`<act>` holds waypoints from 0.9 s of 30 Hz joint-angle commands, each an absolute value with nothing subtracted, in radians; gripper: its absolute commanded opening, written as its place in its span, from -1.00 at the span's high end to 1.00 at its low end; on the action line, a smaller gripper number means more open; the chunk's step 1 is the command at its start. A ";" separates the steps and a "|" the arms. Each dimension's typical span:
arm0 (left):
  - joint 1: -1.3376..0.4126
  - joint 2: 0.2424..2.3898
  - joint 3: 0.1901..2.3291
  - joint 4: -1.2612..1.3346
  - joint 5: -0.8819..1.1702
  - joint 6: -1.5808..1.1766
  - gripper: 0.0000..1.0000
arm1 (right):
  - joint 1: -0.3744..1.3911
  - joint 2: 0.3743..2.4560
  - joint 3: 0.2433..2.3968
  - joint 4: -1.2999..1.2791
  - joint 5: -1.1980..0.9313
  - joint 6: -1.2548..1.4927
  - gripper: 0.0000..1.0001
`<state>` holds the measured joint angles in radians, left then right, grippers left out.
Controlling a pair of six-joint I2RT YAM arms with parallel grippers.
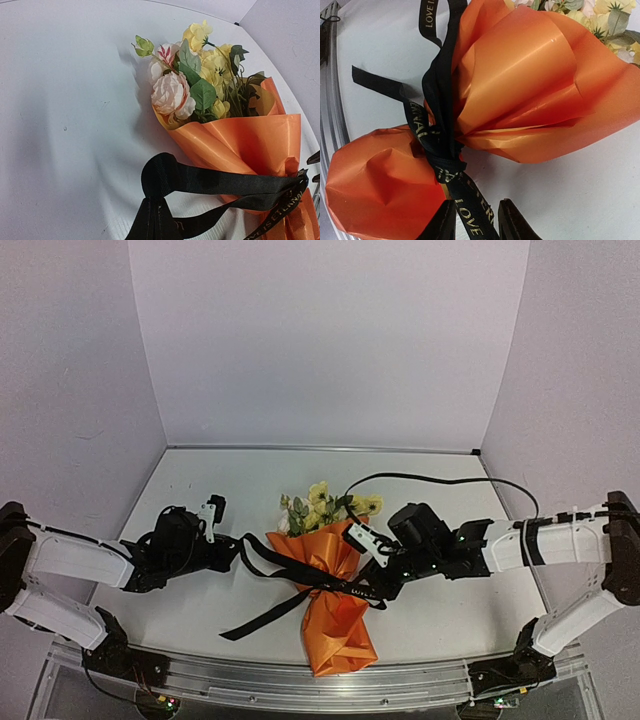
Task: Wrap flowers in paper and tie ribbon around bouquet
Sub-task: Tie the half-tied ribbon around the folded bouquet.
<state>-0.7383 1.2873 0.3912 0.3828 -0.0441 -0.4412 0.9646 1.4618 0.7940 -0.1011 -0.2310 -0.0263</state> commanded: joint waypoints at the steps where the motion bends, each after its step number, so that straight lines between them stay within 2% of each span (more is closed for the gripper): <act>1: -0.733 1.272 0.429 0.381 -0.033 -0.421 1.00 | 0.961 1.478 0.803 -0.094 -0.270 -0.038 0.40; 7: -0.733 1.279 0.434 0.381 -0.028 -0.419 1.00 | 0.955 1.480 0.805 -0.124 -0.262 -0.044 0.43; 16: -0.733 1.270 0.436 0.378 -0.023 -0.417 1.00 | 0.948 1.502 0.821 -0.138 -0.231 -0.044 0.71; 21: -0.733 1.263 0.435 0.375 -0.015 -0.414 1.00 | 0.949 1.502 0.827 -0.138 -0.203 -0.034 1.00; 27: -0.733 1.267 0.437 0.397 0.068 -0.398 0.95 | 0.949 1.478 0.827 -0.153 -0.141 -0.011 1.00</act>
<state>-0.7383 1.2873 0.3931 0.3714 0.0020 -0.4247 0.9531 1.4982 0.7948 -0.1401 -0.2062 -0.0315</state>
